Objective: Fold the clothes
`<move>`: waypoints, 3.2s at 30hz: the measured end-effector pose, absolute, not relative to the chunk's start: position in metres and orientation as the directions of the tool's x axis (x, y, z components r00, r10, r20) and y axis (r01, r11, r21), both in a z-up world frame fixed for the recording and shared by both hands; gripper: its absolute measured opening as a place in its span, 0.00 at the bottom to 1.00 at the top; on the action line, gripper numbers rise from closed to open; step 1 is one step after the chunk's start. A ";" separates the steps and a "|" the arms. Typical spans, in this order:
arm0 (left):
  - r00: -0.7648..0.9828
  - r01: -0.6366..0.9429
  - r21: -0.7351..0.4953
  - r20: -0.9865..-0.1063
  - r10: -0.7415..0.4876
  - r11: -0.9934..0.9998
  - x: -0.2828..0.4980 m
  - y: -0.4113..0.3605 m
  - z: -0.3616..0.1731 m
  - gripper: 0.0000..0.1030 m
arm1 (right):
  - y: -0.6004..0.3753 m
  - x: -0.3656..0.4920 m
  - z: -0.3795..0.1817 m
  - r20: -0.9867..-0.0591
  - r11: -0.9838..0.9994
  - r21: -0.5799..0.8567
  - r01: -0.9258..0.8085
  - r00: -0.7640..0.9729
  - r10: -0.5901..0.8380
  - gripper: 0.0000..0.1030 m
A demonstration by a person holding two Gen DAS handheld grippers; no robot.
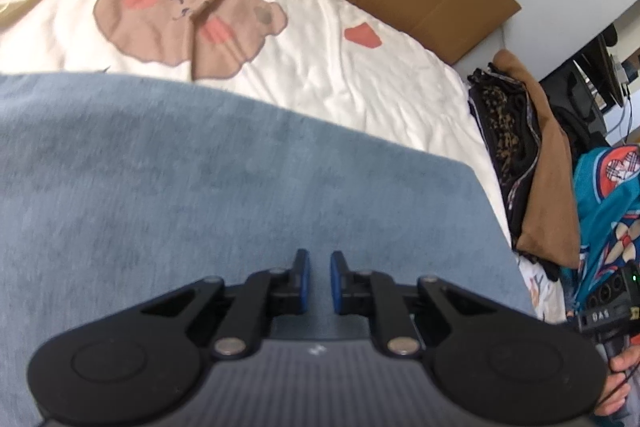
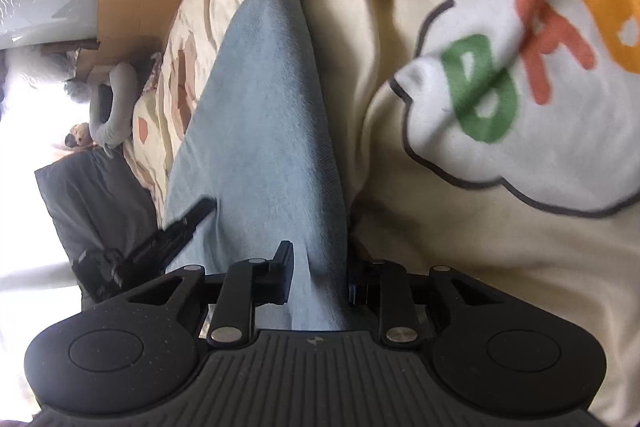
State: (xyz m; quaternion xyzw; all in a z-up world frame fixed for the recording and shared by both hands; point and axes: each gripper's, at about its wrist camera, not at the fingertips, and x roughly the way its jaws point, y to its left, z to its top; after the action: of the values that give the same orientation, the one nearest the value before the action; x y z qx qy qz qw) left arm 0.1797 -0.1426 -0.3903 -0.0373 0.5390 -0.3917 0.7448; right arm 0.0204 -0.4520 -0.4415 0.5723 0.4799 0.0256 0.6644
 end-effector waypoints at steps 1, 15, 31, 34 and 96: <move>0.111 0.541 -0.478 -0.775 -0.622 0.692 0.177 -0.141 -0.391 0.10 | -0.450 0.022 -0.441 -0.607 0.344 0.787 0.512 0.543 0.580 0.23; 0.059 0.519 -0.467 -0.816 -0.575 0.716 0.124 -0.105 -0.389 0.02 | -0.443 0.027 -0.419 -0.594 0.334 0.800 0.498 0.583 0.555 0.09; -0.062 0.556 -0.493 -0.827 -0.558 0.669 0.094 -0.070 -0.389 0.04 | -0.448 0.045 -0.426 -0.644 0.351 0.763 0.543 0.591 0.486 0.13; -0.067 0.569 -0.506 -0.815 -0.576 0.649 0.098 -0.071 -0.376 0.04 | -0.449 0.048 -0.426 -0.650 0.361 0.758 0.543 0.586 0.484 0.13; 0.299 0.359 -0.248 -0.882 -0.363 0.900 0.224 0.016 -0.203 0.69 | -0.395 0.106 -0.271 -0.787 0.635 0.599 0.487 0.504 0.356 0.06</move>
State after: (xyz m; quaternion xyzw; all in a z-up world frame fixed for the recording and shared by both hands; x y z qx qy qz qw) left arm 0.2238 0.0158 -0.2025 -0.0018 0.5478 -0.2241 0.8060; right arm 0.1056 -0.3948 -0.2712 0.4249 0.4962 -0.0433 0.7559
